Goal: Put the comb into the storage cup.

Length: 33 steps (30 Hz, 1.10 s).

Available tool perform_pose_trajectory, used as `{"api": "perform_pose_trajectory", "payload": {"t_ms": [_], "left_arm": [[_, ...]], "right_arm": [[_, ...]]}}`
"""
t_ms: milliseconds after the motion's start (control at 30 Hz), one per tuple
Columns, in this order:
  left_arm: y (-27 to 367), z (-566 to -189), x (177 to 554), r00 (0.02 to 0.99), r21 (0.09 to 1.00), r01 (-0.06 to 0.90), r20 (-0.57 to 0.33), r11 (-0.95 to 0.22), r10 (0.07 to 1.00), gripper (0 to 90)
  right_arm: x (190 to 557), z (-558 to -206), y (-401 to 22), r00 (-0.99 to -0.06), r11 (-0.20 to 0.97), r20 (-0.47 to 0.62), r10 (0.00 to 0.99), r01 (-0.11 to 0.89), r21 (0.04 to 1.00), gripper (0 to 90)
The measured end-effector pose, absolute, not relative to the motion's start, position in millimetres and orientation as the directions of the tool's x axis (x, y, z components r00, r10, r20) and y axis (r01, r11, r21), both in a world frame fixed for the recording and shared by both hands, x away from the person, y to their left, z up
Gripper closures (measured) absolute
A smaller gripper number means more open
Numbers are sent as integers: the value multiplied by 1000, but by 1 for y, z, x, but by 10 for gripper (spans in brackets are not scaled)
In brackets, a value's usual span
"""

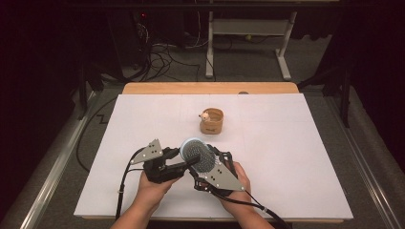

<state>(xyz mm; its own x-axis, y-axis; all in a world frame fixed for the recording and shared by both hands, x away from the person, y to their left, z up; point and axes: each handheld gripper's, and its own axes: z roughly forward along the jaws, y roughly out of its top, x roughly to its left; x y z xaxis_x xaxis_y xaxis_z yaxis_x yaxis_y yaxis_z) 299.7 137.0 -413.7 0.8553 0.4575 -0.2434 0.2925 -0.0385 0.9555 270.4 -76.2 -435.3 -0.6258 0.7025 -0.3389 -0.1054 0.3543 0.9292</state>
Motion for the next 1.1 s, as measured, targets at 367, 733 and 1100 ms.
{"api": "perform_pose_trajectory", "payload": {"t_ms": [367, 733, 1100], "left_arm": [[137, -410, 296, 856, 962, 271, -227, -29, 465, 569], [137, -407, 294, 862, 969, 247, -206, -29, 464, 585], [139, -406, 293, 859, 972, 234, -195, -25, 474, 590]], "right_arm": [[268, -432, -75, -612, 359, -352, 708, -118, 926, 200], [269, -432, -73, -607, 374, -361, 708, -112, 921, 150], [274, -432, -73, -622, 352, -319, 715, -74, 933, 0]]}}
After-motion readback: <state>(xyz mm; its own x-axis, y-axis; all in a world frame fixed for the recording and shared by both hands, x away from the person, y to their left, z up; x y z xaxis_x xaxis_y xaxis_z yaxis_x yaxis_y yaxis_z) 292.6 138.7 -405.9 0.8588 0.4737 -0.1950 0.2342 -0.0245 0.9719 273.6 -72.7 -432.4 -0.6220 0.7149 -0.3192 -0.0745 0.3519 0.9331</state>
